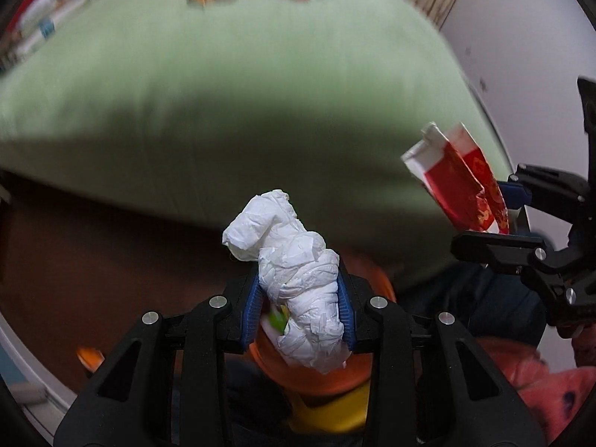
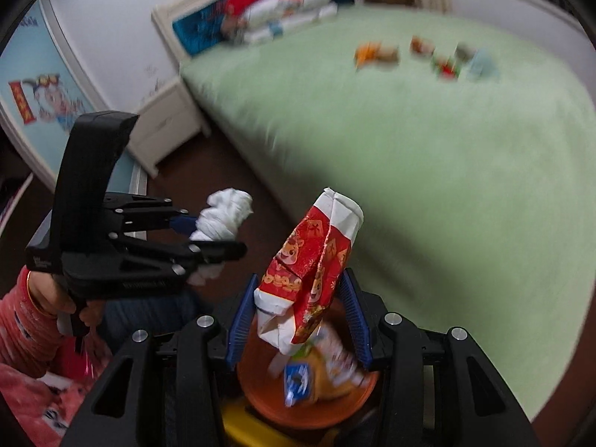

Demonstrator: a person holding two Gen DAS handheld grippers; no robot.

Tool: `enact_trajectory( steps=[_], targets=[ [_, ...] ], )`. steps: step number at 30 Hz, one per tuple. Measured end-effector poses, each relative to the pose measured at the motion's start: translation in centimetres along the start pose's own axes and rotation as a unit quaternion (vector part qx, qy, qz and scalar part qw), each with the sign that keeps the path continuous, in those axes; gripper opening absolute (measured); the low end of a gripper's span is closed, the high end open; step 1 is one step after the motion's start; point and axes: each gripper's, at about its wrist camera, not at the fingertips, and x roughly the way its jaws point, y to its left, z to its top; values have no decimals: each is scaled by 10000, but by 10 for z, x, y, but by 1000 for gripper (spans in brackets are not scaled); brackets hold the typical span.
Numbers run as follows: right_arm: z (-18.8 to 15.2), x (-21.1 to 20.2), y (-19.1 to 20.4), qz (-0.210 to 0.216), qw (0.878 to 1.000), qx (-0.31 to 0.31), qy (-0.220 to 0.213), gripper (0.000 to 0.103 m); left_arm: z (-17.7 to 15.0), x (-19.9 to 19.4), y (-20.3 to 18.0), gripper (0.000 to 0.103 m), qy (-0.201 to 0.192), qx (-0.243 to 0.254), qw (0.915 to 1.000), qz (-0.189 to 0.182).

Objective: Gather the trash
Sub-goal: 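Carry the tissue and red wrapper over the basin and release both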

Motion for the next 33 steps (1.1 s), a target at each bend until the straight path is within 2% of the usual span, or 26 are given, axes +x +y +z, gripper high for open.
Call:
enact_trajectory(
  steps=[4,9,12,13,14,15,20,33],
  targets=[
    [-31,54,-7,-20,9964,180,834,45,-34,56,5,34,741,-306,9966,-210],
    [-63,102,-20,-136,9872,388,1544,46,-61,117,14,34,1561,-521,9863,-108],
    [-72,114,-30,-95,9823,619,1767,58,-68,138,13,43,1849,-467,9816,57],
    [-73,115,-32,-184,9820,649,1764,68,-68,142,13,54,1903,-446,9806,134],
    [-73,115,-35,-233,9823,651,1741,68,-68,145,12,66,1943,-444,9798,186],
    [-73,114,-36,-249,9825,666,1724,68,-66,145,13,67,1933,-452,9799,182],
    [-78,110,-40,-372,9821,784,1672,68,-64,137,12,72,1822,-488,9819,178],
    [-77,106,-40,-429,9822,888,1596,70,-70,138,15,73,1785,-522,9823,234]
  ],
)
